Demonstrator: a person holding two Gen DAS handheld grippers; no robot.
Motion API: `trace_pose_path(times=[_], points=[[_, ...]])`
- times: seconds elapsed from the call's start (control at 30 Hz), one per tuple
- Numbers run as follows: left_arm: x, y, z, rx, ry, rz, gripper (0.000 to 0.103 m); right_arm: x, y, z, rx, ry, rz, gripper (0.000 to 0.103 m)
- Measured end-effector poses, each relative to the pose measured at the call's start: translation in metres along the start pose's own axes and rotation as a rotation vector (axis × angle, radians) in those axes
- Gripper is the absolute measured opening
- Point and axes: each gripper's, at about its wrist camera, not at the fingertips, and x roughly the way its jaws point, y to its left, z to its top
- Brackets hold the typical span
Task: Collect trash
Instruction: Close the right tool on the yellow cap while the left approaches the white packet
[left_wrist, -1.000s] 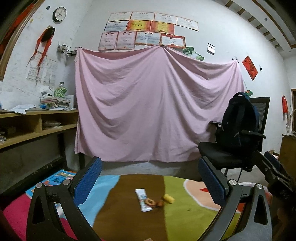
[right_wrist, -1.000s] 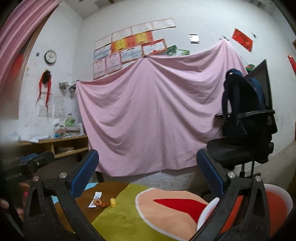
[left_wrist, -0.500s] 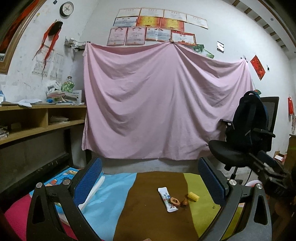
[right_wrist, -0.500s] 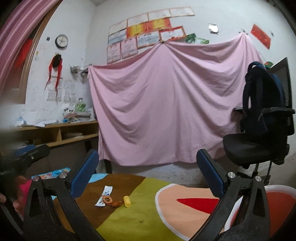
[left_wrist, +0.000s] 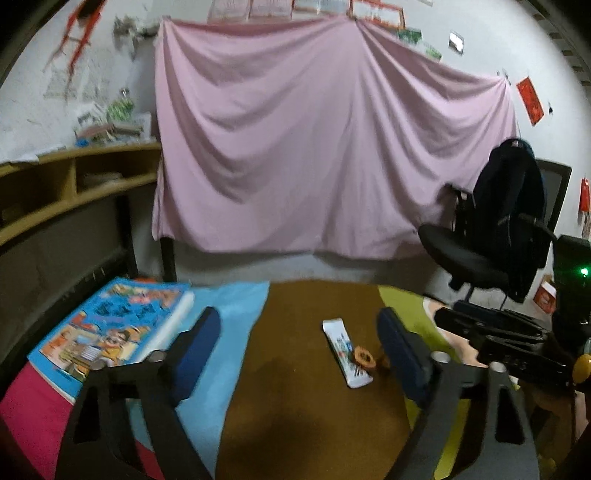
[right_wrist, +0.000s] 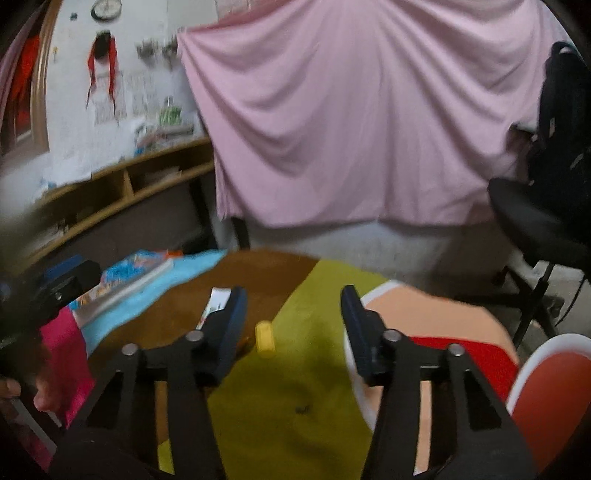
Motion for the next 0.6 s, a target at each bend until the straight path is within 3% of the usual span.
trace_pose_path(times=[0.13,0.3,0.43,0.6], points=[[0.021,-0.001,0.000,-0.001,0.111,-0.049,0.056,0.019,0.003,-0.003,-0.020,0.081,0.020,0.065],[0.043,-0.007,-0.005,0.020,0.219,-0.093,0.045,0.037,0.007,-0.007,-0.030,0.169,0.040,0.058],[0.054,-0.011,-0.010,0.012,0.276,-0.119,0.042,0.045,0.005,-0.011,-0.014,0.221,0.077,0.045],[0.070,-0.024,-0.014,0.045,0.357,-0.112,0.042,0.045,0.004,-0.013,0.001,0.231,0.078,0.044]])
